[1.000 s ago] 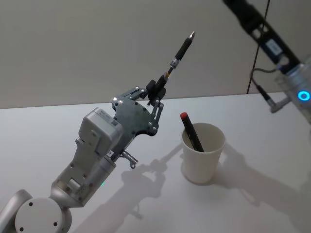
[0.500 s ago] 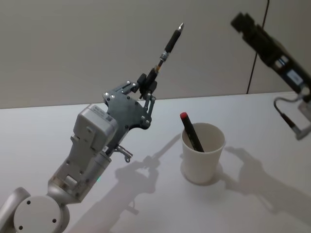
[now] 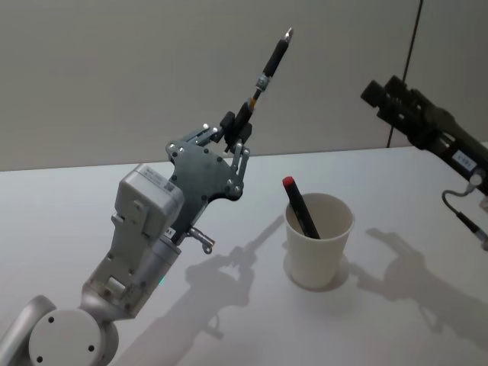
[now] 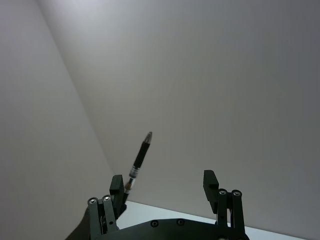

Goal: Place the pen into the pen holder.

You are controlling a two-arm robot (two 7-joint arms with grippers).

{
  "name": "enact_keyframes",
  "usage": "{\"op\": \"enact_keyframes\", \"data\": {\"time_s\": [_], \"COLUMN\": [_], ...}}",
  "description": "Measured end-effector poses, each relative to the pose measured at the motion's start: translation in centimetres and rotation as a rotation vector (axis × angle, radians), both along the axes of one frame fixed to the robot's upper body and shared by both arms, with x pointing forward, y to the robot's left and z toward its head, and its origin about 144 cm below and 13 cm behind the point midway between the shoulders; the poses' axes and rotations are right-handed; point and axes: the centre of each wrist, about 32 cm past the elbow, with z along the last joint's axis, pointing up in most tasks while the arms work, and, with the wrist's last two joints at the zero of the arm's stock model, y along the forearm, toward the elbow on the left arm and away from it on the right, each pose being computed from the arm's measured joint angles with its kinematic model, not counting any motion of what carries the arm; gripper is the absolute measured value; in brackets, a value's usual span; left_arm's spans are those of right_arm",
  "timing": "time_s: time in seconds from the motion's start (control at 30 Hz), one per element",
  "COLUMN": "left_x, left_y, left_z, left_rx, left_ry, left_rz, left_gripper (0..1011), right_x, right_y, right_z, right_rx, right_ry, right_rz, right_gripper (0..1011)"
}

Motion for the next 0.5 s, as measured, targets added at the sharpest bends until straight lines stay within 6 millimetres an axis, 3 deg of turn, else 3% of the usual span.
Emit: {"op": "enact_keyframes", "data": {"time_s": [0.5], "left_x": [-0.85], "left_y": [-0.44], "left_z": [0.16], "left_rx": [-0.018], "left_ry": [-0.011], "left_rz": [-0.015], "left_gripper": [194], "right_x": [0.4], "right_y": [0.31], "right_z": [-0.24], "right_rx": [0.001], "right_ry": [0.021], "right_rz": [0.012], "right_gripper": [1002]}}
